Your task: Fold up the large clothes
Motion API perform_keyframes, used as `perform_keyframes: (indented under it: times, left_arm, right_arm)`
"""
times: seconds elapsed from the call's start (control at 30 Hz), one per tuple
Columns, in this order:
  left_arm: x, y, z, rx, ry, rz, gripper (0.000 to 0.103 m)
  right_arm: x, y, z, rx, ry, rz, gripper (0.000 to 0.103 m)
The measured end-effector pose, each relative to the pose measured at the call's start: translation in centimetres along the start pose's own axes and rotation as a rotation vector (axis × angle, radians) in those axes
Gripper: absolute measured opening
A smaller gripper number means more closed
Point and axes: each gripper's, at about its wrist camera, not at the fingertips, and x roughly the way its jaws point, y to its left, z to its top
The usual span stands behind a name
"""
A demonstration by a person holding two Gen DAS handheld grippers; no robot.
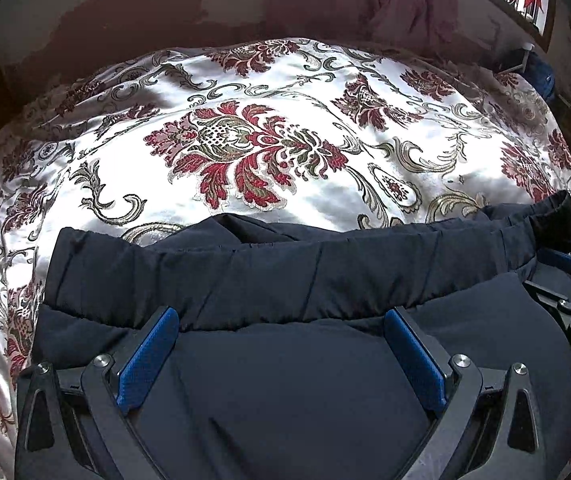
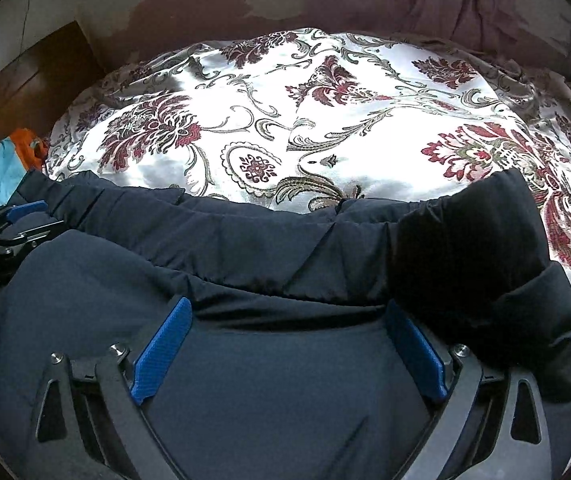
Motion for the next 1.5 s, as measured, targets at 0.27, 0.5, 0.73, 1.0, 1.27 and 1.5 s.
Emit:
perform_keyframes:
  times: [0.27, 0.5, 0.73, 1.0, 1.27, 1.5]
  left_arm:
    - [0.6, -0.1, 0.2, -0.01, -0.024, 0.004, 0.103]
    - [0.7, -0.1, 0.1, -0.014, -0.042, 0.002, 0.103]
    - [0.8, -0.1, 0.0, -0.014, -0.045, 0.002, 0.103]
    - [0.5, 0.0, 0.0, -0.014, -0.06, 0.002, 0.103]
    - [-0.2, 0.0, -0.4, -0.013, -0.096, -0.002, 0.103]
    - [-2.0, 1.4, -0.6, -0.077, -0.111, -0.072, 0.103]
  right_arm:
    - [0.3, -0.1, -0.3, 0.005, -0.028, 0.007, 0.098]
    - [0.4, -0.2, -0.5, 0.008, -0.048, 0.011, 0.099]
    - [0.4, -0.2, -0.6, 0.009, -0.054, 0.009, 0.099]
    - [-0.3, 0.1, -1.0, -0.005, -0.097, -0.016, 0.099]
    - [-1.1, 0.5, -1.4, -0.028, -0.132, -0.059, 0.099]
    - [-1.7, 0.4, -0.9, -0.027, -0.061, -0.056, 0.099]
